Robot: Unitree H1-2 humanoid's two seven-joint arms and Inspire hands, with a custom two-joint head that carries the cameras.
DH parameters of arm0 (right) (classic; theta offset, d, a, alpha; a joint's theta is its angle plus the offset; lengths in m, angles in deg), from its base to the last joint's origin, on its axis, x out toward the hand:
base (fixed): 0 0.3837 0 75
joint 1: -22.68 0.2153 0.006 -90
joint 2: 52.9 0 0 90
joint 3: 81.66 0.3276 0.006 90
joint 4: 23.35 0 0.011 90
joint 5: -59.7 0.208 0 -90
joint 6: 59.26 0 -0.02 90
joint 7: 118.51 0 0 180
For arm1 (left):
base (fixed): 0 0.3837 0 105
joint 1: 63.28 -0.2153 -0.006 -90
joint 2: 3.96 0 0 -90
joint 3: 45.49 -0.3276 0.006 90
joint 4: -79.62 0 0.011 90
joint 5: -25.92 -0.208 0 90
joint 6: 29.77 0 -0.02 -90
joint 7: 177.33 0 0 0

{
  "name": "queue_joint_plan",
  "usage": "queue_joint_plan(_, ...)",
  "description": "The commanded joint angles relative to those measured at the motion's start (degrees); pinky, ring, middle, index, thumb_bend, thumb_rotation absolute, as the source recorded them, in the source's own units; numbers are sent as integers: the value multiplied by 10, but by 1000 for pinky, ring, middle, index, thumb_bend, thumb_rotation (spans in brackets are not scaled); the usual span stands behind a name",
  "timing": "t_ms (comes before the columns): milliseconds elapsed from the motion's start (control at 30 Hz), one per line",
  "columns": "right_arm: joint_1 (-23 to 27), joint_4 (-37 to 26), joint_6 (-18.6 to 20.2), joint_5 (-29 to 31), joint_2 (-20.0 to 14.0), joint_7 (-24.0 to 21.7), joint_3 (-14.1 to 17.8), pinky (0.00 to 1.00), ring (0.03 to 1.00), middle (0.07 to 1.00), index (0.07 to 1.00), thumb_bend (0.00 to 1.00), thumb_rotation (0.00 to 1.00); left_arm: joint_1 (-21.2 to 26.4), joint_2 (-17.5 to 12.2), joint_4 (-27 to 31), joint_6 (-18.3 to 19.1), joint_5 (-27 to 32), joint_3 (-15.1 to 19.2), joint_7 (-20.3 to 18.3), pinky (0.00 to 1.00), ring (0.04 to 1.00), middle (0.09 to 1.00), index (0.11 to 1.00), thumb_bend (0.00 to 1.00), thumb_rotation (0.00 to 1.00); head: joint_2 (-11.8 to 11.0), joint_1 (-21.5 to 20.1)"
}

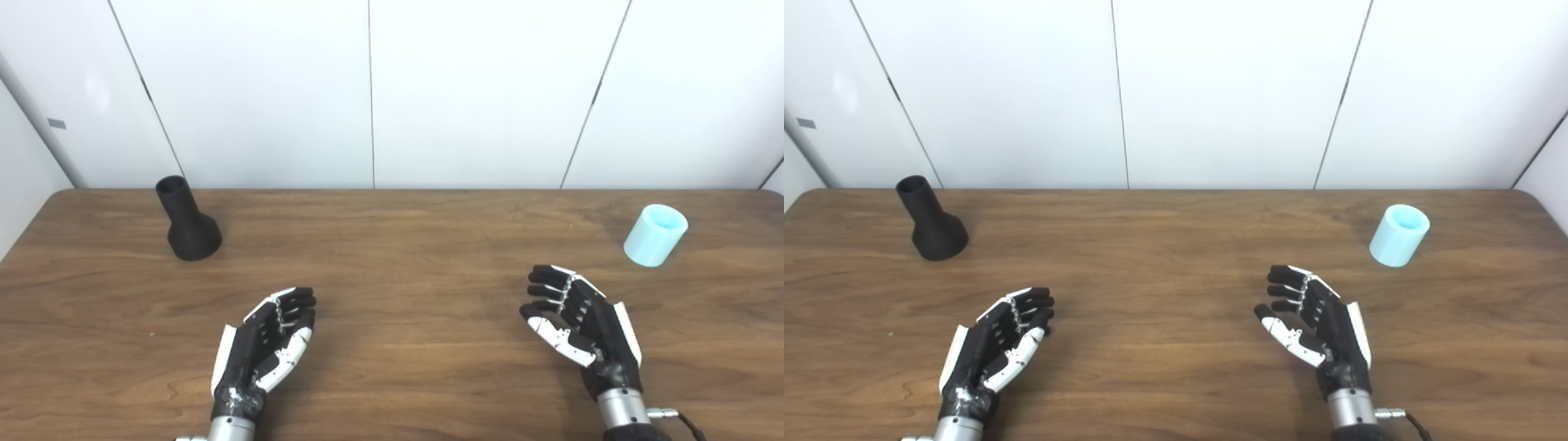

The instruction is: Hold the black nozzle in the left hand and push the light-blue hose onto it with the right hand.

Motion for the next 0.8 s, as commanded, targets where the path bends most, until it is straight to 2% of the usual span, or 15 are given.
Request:
queue_joint_plan(0,12,-22,-10,2,0,0,1,599,684,704,671,278,0,-2,-3,6,-6,5,-1,-3,615,692,716,704,266,194,0,-1)
queue_joint_plan(567,12,-21,-11,2,-2,-1,0,602,686,707,673,275,0,-2,-2,8,-6,-7,0,4,615,689,710,697,270,209,2,-2)
queue_joint_plan(767,13,-17,-16,0,0,2,0,593,677,698,668,282,14,-1,-8,9,-6,-30,6,15,641,705,720,706,314,276,1,-2)
